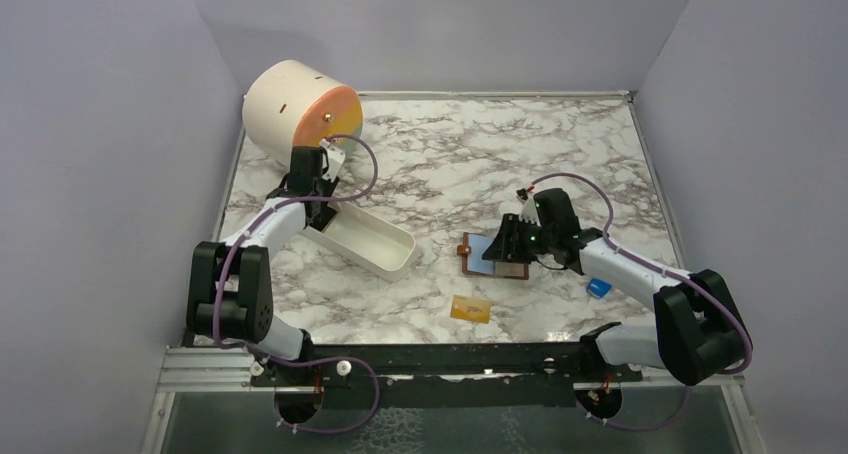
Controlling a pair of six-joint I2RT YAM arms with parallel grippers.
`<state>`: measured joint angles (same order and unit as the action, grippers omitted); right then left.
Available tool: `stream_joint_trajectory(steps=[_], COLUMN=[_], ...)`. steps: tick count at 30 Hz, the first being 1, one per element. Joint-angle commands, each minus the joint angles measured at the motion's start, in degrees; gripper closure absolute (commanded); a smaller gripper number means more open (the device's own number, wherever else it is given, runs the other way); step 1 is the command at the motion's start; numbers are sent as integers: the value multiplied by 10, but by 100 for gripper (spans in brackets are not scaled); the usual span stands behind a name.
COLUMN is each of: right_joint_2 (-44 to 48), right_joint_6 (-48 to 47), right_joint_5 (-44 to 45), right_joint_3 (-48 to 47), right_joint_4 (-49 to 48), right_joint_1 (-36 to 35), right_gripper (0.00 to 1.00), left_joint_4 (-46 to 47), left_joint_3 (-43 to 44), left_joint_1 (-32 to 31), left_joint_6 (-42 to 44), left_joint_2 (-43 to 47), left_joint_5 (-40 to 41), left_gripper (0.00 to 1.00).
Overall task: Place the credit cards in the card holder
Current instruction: Pick up the credit card from the storage box.
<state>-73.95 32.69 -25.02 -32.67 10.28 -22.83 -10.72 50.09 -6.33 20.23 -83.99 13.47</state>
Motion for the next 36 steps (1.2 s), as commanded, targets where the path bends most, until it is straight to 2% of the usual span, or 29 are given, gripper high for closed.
stream_joint_trajectory(steps=[1,10,17,23,36], right_joint_2=[-3,-12,-16,2,7], right_joint_6=[-14,-16,-21,-18,-22], right_joint_5=[-7,-6,1,17,20], right_joint_3=[-9,-9,-12,-11,-6], right_joint_4=[-2,-6,-1,7,12], right_joint_1=[-3,-2,-2,-3,-3], right_gripper=[60,60,60,60,60], left_joint_4=[60,73,87,103,103], left_joint_3=[4,13,17,13,15], left_joint_1=[4,4,4,3,-5], left_joint_6=[37,53,65,74,88], left_joint_2=[-27,-75,-90,-83,-77], left_joint_5=[26,55,89,111,138], left_gripper=[51,52,57,65,68])
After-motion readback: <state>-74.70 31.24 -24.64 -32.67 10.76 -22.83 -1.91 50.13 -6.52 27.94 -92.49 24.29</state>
